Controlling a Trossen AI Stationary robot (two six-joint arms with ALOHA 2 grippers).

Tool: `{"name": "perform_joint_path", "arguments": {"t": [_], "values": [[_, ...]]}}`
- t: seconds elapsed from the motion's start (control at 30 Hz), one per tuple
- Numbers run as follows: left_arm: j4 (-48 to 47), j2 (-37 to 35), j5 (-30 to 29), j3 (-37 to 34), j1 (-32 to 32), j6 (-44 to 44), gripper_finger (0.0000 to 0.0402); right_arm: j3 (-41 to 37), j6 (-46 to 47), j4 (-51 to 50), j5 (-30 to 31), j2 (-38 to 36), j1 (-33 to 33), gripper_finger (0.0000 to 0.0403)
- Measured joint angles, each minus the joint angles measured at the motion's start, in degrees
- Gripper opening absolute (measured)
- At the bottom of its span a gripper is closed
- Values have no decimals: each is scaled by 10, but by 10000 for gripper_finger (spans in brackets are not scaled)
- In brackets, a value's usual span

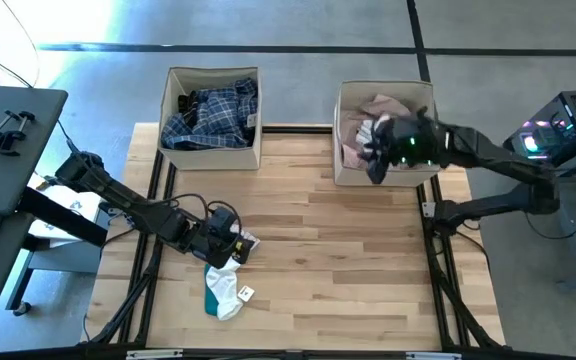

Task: Sort clothes
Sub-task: Put the white patterned sock into the right laundry organizer

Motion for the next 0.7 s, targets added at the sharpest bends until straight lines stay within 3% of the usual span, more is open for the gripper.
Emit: {"name": "perform_joint_path", "arguments": {"t": [0.23,0.37,0.47,0.7], "values": [[-15,20,66,-88,-3,-152,120,0,71,21,105,24,161,144],[-17,20,58,-137,10,-229,125,0,70,40,131,53,207,144],[2,20,41,-168,24,-233,133,0,67,56,132,75,222,144],[164,21,49,-238,57,-145,120,0,67,102,124,107,225,144]]}}
